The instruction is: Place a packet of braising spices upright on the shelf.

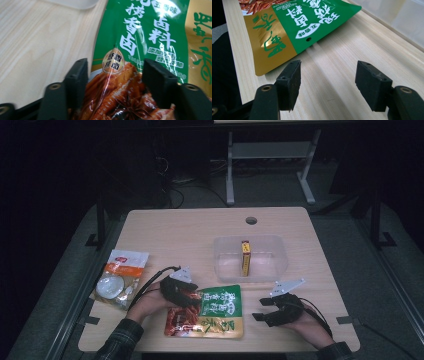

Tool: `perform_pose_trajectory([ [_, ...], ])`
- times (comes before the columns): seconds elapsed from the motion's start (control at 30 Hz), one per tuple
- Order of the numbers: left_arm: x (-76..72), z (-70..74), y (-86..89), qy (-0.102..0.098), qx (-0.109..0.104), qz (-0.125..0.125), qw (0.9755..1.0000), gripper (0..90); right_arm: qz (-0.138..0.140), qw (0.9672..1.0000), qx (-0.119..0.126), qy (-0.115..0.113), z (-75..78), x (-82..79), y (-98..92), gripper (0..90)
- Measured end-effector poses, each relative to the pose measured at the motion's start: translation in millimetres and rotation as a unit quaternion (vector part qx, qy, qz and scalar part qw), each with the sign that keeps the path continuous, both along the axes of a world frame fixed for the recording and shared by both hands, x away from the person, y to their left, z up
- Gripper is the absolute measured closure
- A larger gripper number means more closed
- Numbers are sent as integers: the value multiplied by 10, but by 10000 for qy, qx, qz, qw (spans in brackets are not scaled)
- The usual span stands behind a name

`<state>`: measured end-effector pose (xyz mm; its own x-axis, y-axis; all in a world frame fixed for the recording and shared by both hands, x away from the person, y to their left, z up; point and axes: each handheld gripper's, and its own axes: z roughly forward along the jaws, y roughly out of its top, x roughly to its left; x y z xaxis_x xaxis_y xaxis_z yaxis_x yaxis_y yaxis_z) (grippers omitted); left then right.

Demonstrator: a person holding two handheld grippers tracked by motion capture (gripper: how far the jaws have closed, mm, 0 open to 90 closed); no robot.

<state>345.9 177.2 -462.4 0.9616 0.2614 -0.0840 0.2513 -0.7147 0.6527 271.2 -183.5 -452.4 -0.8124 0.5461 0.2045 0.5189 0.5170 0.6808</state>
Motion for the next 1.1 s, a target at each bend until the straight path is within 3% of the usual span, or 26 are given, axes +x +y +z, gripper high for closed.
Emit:
perform_pose_trajectory([
  [0.3,-145,39,-38,-214,252,-13,9995,616,-10,10000,15,-5,6,-1,-1,376],
  [0.47,-166,62,-55,-171,363,-13,9992,775,-2,10000,8,-18,8,-1,3,375],
  [0.6,-168,69,-56,-182,424,-13,9989,824,3,10000,9,-28,6,4,2,375],
  [0.77,-162,52,-21,-29,208,123,9997,879,6,10000,15,-31,12,7,1,371],
  [0.83,-161,54,-13,-37,206,120,9997,884,3,10000,17,-42,12,8,0,370],
  [1.1,-187,111,109,-31,-187,367,9991,889,-18,10000,18,-35,7,21,-5,363],
])
